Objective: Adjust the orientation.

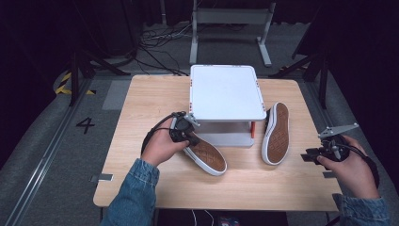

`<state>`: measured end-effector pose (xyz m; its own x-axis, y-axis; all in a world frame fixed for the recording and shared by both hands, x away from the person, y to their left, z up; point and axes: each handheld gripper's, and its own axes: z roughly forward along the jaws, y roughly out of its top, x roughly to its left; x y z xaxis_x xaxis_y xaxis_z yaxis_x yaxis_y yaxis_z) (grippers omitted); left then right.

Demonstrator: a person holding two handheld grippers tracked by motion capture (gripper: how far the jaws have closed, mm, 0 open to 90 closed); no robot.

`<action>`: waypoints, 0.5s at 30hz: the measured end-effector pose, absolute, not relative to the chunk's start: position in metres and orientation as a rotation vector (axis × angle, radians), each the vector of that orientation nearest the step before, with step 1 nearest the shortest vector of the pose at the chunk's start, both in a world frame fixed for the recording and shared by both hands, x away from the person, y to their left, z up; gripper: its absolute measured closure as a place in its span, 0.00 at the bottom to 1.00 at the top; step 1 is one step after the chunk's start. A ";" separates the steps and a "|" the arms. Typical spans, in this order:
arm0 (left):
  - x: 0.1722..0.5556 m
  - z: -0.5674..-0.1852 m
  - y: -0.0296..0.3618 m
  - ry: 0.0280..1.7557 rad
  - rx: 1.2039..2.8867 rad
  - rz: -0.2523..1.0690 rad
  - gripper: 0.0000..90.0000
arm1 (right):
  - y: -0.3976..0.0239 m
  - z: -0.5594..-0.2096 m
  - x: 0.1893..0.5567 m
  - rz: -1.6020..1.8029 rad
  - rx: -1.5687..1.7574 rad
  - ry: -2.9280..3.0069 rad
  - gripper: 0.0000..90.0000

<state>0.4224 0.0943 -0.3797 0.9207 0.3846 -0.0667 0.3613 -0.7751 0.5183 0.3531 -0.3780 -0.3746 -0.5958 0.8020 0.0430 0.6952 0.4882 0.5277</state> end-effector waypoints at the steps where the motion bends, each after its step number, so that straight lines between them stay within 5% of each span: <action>1: 0.423 -0.382 0.095 0.523 2.538 0.065 0.96 | -0.378 -0.374 0.353 0.752 1.287 2.529 0.72; 15: 0.406 -0.393 0.102 0.610 2.655 0.023 0.89 | -0.378 -0.373 0.352 0.751 1.291 2.524 0.72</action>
